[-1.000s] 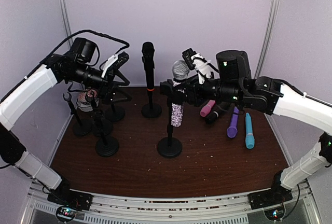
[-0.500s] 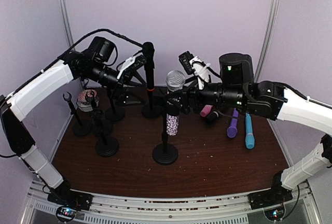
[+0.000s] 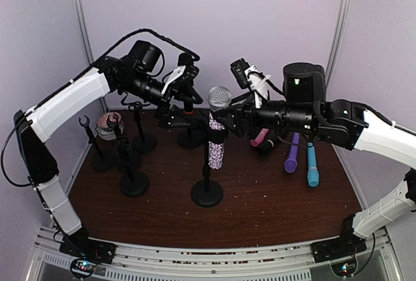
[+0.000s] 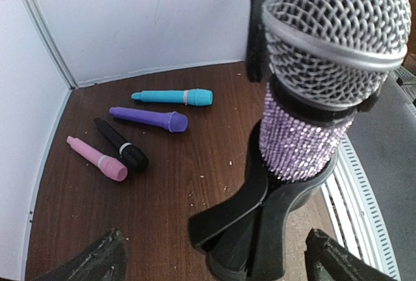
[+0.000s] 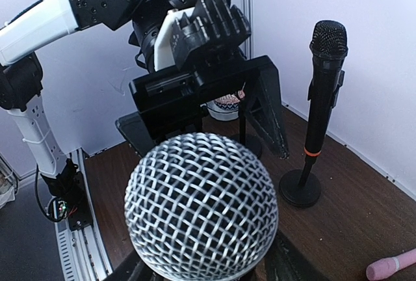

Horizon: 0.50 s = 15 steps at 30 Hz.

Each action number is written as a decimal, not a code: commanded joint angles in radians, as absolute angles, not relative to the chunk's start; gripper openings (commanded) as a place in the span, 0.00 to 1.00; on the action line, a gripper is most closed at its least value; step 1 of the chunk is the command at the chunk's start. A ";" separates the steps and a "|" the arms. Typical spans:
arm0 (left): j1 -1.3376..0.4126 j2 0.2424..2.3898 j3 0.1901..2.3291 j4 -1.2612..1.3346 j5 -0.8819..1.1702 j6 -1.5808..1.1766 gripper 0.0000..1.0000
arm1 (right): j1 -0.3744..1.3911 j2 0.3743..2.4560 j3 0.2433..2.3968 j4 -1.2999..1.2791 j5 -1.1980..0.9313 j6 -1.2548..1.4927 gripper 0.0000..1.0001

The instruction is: Remove the microphone from the stand

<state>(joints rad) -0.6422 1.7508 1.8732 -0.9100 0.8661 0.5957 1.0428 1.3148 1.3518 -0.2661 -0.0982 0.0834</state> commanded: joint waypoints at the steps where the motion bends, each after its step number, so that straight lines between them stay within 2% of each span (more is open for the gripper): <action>1: -0.674 1.781 1.913 -0.969 0.919 0.690 0.98 | 1.049 1.325 1.382 -0.288 -0.107 0.092 0.54; 7: -0.676 1.804 1.933 -0.996 0.930 0.718 0.95 | 1.049 1.345 1.387 -0.294 -0.111 0.095 0.55; 15: -0.676 1.821 1.975 -1.061 0.950 0.768 0.74 | 1.050 1.391 1.407 -0.304 -0.116 0.104 0.55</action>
<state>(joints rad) -0.6788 1.8130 1.9327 -1.0225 0.9115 0.7200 1.0435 1.3762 1.3708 -0.2974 -0.1081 0.0872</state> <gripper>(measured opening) 0.770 0.564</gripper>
